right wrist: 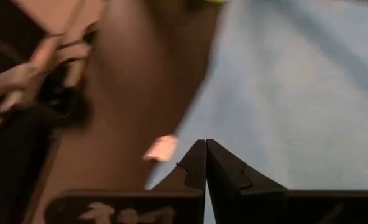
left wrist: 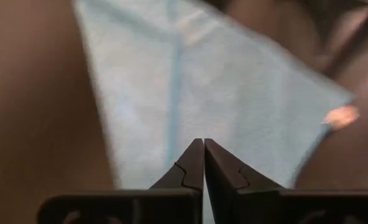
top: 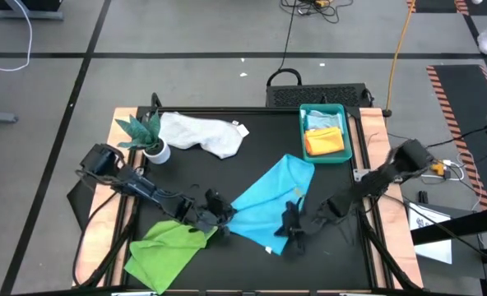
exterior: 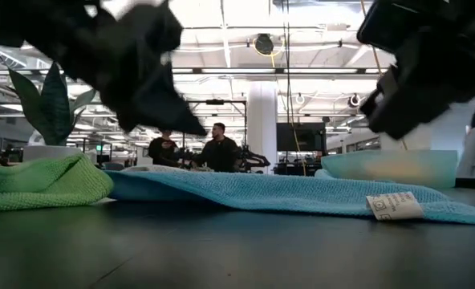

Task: Fold microfiber towels
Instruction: Fold the blue microfiber cloth

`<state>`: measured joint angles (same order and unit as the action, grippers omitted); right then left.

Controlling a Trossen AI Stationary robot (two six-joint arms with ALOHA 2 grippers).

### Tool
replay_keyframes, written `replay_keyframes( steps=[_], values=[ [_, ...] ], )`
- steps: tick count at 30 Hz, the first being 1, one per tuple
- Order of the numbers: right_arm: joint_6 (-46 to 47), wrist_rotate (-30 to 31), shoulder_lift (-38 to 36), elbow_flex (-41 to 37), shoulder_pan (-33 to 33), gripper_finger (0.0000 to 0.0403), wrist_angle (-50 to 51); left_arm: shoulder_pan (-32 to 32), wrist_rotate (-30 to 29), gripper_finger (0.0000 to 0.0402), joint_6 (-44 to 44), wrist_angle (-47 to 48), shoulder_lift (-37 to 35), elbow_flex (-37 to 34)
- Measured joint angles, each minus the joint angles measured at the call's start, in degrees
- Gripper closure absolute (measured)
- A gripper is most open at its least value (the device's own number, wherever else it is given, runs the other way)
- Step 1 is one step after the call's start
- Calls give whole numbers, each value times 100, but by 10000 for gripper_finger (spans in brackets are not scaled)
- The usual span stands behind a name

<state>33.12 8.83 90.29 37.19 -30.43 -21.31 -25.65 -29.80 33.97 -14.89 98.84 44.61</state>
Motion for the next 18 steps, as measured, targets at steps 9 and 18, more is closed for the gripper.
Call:
replay_keyframes(
  steps=[9,18],
  values=[
    [1001,-1033,773,20,-561,403,189,25,340,398,-5,-750,565,-5],
    [2253,707,-1101,-7,-1391,403,3064,-99,588,384,-750,-2634,1048,21]
  ],
)
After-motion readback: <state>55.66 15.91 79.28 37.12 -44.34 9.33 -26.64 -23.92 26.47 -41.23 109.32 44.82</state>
